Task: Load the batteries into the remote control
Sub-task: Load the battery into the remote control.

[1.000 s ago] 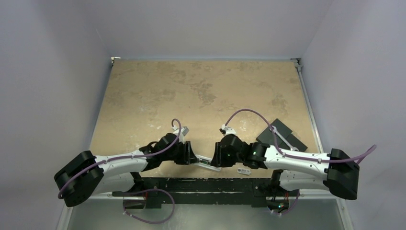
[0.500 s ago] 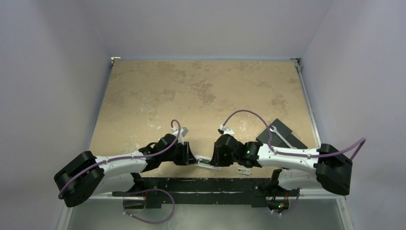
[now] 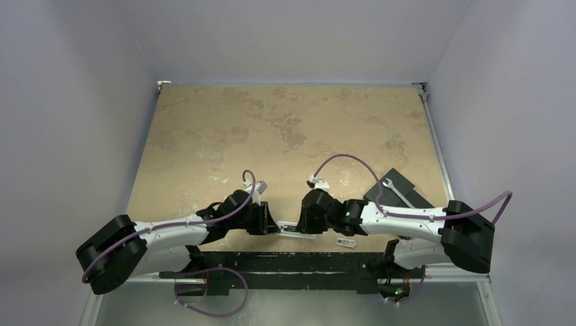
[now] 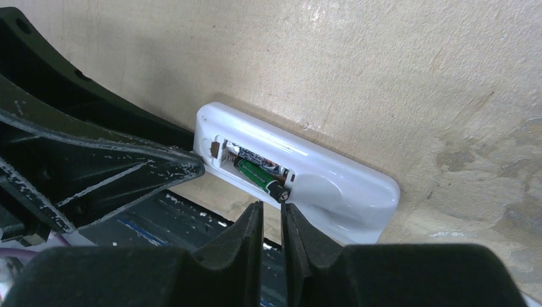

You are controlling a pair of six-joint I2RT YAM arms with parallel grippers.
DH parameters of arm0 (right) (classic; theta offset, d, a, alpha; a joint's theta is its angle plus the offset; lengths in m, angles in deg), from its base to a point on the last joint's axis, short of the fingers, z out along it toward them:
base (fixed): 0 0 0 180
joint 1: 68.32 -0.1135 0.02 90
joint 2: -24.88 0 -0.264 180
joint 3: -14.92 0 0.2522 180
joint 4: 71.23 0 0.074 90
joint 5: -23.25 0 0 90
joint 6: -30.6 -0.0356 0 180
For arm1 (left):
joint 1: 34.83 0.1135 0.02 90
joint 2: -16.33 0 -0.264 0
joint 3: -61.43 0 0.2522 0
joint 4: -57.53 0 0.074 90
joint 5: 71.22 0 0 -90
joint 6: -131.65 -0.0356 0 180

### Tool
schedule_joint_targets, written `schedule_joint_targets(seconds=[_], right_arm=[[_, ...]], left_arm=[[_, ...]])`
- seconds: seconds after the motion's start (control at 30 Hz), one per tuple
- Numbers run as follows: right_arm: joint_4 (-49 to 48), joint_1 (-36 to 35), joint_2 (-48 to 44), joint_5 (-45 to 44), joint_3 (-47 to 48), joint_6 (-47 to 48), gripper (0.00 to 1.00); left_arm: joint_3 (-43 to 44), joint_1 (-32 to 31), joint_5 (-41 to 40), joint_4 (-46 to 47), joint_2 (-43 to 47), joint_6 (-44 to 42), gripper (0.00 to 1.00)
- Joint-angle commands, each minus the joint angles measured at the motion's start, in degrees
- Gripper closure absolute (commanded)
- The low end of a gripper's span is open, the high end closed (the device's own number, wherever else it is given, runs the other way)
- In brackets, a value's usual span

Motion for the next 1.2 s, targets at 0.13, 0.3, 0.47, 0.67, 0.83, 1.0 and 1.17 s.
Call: schedule_joint_targets(seconds=[0.13,0.3,0.47,0.67,0.83,1.0,1.17], right_arm=[[-0.77,0.13,0.91,-3.11,2.62,-0.47,0.78],[-1.11,0.13,1.70,-2.68,2.54,-0.29,0.79],[-1.15,0.13,2.32,-2.62,2.74,0.01,0.81],[-1.57,0.13,3.40,-1.73,2.94,1.38,0.87],[-0.77,0.05,6.12,-2.66,4.72,4.91,0.96],[-1.05,-0.49,7.90,-1.16,5.50,7.16,1.00],[-0.61,-2.17,9.19,-0.97,6.31,8.59,1.00]], left_arm=[[-0.32,0.21,1.04,2.02,1.21,0.80,0.74],[-0.18,0.25,1.30,2.09,1.21,0.91,0.75],[-0.02,0.23,1.39,2.08,1.21,0.95,0.75],[-0.02,0.23,1.40,2.05,1.21,0.98,0.75],[0.17,0.23,1.49,2.05,1.03,0.96,0.75],[0.26,0.23,1.44,2.06,1.08,0.95,0.75],[0.11,0.20,1.40,1.96,1.29,0.96,0.75]])
